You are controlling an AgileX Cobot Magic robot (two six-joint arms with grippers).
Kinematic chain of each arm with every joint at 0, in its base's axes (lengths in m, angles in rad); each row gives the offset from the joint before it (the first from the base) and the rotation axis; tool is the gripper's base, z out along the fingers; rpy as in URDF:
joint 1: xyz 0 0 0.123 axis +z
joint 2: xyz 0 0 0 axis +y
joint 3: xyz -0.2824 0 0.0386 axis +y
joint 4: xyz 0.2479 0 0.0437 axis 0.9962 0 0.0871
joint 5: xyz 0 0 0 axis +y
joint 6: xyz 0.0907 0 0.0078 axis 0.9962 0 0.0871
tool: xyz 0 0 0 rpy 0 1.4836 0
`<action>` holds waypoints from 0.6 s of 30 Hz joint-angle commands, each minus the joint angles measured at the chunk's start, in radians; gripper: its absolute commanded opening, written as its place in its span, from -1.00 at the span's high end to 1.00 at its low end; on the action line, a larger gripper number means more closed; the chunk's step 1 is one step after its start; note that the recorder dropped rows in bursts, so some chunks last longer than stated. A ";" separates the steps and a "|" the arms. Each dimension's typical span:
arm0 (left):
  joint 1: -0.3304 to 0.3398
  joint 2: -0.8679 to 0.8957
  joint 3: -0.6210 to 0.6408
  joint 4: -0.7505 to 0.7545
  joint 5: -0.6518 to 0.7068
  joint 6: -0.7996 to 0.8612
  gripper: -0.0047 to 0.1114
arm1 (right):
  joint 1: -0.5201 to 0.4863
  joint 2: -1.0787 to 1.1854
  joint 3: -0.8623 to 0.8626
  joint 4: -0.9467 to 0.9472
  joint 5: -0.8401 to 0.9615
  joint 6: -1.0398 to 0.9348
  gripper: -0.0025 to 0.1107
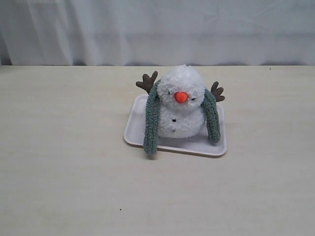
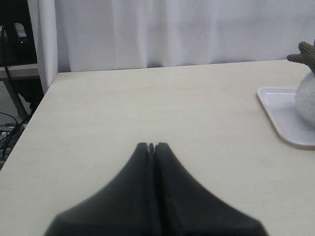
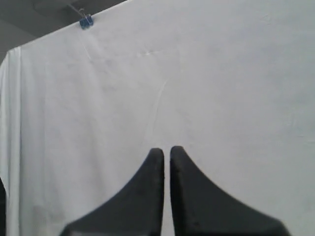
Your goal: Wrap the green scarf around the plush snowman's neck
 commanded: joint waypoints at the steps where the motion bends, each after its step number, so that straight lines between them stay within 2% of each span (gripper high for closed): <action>1: 0.002 -0.003 0.003 -0.003 -0.013 0.000 0.92 | -0.002 -0.005 0.041 0.072 -0.017 -0.239 0.88; 5: 0.002 -0.003 0.003 -0.003 -0.013 0.000 0.92 | 0.000 -0.005 0.098 0.043 -0.017 -0.314 0.88; 18: 0.002 -0.003 0.003 -0.003 -0.013 0.000 0.92 | 0.000 -0.005 0.326 -0.062 -0.012 -0.274 0.88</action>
